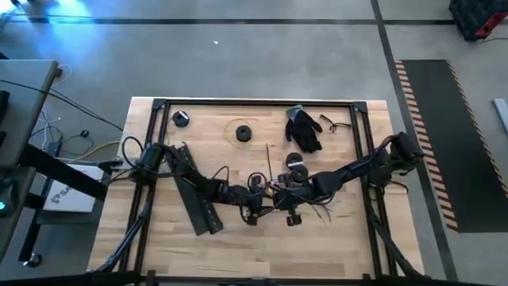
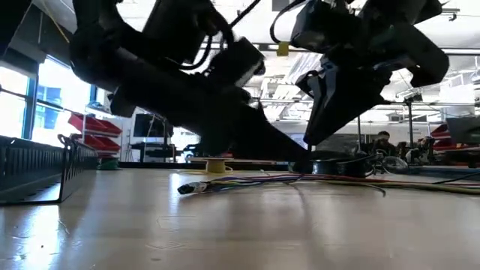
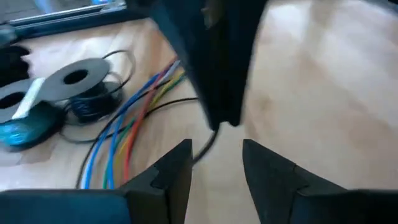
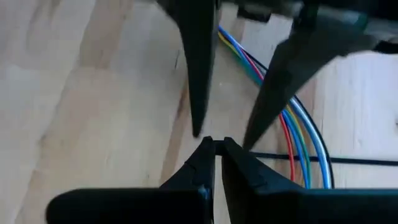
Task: Ziptie cables
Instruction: Wrap the cables together using a black zip tie
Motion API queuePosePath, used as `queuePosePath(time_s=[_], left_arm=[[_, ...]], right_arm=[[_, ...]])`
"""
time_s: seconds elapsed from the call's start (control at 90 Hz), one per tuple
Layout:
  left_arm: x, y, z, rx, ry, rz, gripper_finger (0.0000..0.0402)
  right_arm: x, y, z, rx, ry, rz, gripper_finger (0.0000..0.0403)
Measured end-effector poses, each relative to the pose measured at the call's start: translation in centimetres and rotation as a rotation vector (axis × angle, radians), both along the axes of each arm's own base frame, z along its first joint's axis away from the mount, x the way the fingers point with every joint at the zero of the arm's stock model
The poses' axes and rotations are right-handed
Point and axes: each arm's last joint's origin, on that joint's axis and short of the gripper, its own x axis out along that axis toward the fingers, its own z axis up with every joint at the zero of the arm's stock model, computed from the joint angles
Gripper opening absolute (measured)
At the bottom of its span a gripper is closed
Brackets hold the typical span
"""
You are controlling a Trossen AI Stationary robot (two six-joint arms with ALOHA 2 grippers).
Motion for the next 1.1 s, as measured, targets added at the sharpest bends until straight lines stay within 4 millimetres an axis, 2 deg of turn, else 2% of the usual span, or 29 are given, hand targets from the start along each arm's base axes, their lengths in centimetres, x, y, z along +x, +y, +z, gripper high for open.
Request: queuePosePath(time_s=[0.222, 0.311, 0.522, 0.767, 0.889, 1.1], left_arm=[[0.9, -0.6, -0.7, 0.002, -0.005, 0.033, 0.0119], [0.9, -0.9, -0.8, -0.015, -0.007, 0.041, 0.0096], [0.8, -0.9, -1.0, -0.058, -0.001, 0.065, 0.0013], [0.7, -1.4, -1.0, -0.061, -0.003, 0.063, 0.0001], [0.5, -1.8, -1.0, -0.078, -0.004, 0.063, 0.0000], [0.4, -2.3, -0.9, -0.149, -0.012, 0.073, 0.0000]], right_arm=[[0.0, 0.0, 0.0, 0.007, 0.002, -0.007, 0.0000], [0.0, 0.0, 0.0, 0.018, 0.006, -0.017, 0.0000], [0.0, 0.1, 0.0, 0.035, 0.008, -0.016, 0.0000], [0.0, 0.1, 0.2, 0.071, 0.001, -0.023, 0.0007], [-0.1, 0.2, 0.7, 0.117, -0.009, -0.028, 0.0040], [-1.0, -0.9, 4.6, 0.140, -0.138, 0.020, 0.0148]])
